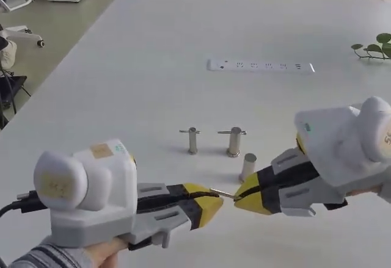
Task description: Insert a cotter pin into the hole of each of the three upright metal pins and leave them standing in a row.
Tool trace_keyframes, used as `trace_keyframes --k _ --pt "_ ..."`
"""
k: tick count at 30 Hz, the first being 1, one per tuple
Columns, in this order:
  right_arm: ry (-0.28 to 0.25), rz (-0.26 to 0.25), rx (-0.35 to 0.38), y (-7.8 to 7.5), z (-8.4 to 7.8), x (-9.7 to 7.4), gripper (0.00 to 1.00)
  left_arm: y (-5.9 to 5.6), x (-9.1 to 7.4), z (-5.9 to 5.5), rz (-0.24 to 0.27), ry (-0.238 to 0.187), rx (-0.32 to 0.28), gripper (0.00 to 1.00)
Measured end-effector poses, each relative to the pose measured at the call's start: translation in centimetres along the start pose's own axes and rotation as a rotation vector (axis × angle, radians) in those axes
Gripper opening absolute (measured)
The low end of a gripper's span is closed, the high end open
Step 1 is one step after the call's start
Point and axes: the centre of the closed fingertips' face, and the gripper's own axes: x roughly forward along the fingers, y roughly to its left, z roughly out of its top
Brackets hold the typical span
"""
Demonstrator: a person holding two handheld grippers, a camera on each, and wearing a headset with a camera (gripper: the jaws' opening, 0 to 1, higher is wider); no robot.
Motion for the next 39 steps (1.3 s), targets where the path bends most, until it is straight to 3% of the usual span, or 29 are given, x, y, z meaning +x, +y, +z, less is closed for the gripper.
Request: trace_keyframes --k 12,16,23,39 --pt "0.096 -0.081 -0.066 -2.2 -2.5 -2.0 0.00 1.0 1.3 0.1 0.068 -0.004 0.042 0.20" --pt "0.107 -0.095 -0.064 -3.0 -3.5 -2.9 0.00 1.4 1.8 0.7 0.093 -0.029 0.061 0.26" --pt "0.116 -0.139 -0.039 -4.9 -4.9 -4.1 0.00 2.8 3.0 0.9 0.158 -0.021 0.121 0.34" --pt "0.183 -0.160 -0.034 -7.0 -7.8 -4.0 0.00 4.9 6.9 0.3 0.241 0.015 0.165 0.35"
